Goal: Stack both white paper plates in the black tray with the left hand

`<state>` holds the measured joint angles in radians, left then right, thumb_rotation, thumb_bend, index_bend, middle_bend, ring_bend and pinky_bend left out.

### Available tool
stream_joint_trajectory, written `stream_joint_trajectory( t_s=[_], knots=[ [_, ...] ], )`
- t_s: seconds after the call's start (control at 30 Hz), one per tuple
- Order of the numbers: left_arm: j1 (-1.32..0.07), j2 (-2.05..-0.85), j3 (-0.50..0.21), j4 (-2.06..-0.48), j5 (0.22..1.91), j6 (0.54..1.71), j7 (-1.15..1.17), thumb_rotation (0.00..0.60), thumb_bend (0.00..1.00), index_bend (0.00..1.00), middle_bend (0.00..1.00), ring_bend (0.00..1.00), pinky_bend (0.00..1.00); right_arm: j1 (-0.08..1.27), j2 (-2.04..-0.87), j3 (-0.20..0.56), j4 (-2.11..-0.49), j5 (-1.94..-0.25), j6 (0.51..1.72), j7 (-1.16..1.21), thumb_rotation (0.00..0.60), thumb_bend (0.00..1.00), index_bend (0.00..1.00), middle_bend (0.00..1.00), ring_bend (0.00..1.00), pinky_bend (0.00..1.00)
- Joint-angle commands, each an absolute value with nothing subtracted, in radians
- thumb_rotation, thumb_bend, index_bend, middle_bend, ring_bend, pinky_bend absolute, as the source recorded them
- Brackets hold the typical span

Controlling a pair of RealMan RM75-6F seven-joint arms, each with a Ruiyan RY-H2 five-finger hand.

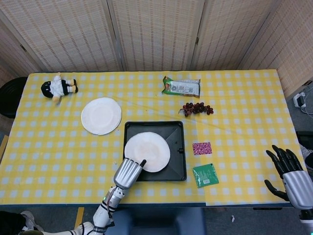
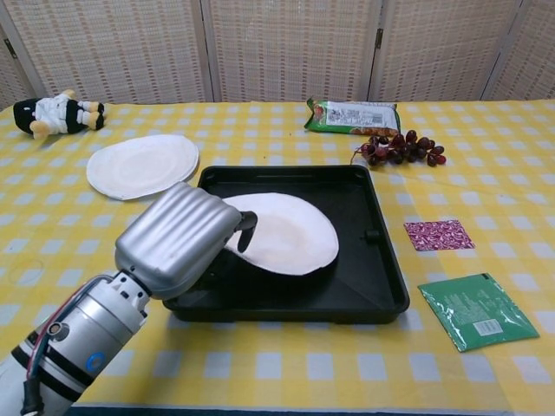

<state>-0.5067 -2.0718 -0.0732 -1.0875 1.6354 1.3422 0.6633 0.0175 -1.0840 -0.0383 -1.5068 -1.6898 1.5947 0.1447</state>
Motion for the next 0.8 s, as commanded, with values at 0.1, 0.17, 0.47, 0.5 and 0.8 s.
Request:
stream_joint_trajectory(
  t_s=[0.1,0.17,0.47,0.5,0.8],
  knots=[
    [-0.511,-2.078,-0.093,-1.091,1.602,1.314,0.712,0.600,0.32,0.33,1.00,1.00,1.00,0.016,-1.084,-0.039,-1.506,-1.693,1.597,0.144,0.600,0.34,0.00,0.00,0.00,0.00],
    [-0.511,-2.071,-0.099,-1.107,1.595,1.314,0.723,0.600,0.26,0.23,1.00,1.00,1.00,0.016,-1.084,-0.038,-1.505,-1.691,1.596,0.146,0.600,0.34,0.00,0.00,0.00,0.00],
    [-0.488,-1.977,-0.081,-1.267,1.611,1.351,0.765,0.600,0.19,0.18,1.00,1.00,1.00,0.019,-1.087,-0.039,-1.505,-1.692,1.589,0.137,0.600,0.34,0.00,0.00,0.00,0.00],
    [-0.485,-1.962,-0.080,-1.287,1.619,1.363,0.764,0.600,0.19,0.20,1.00,1.00,1.00,0.019,-1.088,-0.039,-1.506,-1.693,1.588,0.136,0.600,0.34,0.00,0.00,0.00,0.00],
    [-0.443,-1.740,-0.137,-1.437,1.631,1.466,0.717,0.600,0.20,0.35,1.00,1.00,1.00,0.018,-1.093,-0.046,-1.509,-1.706,1.588,0.121,0.600,0.33,0.00,0.00,0.00,0.00]
  ],
)
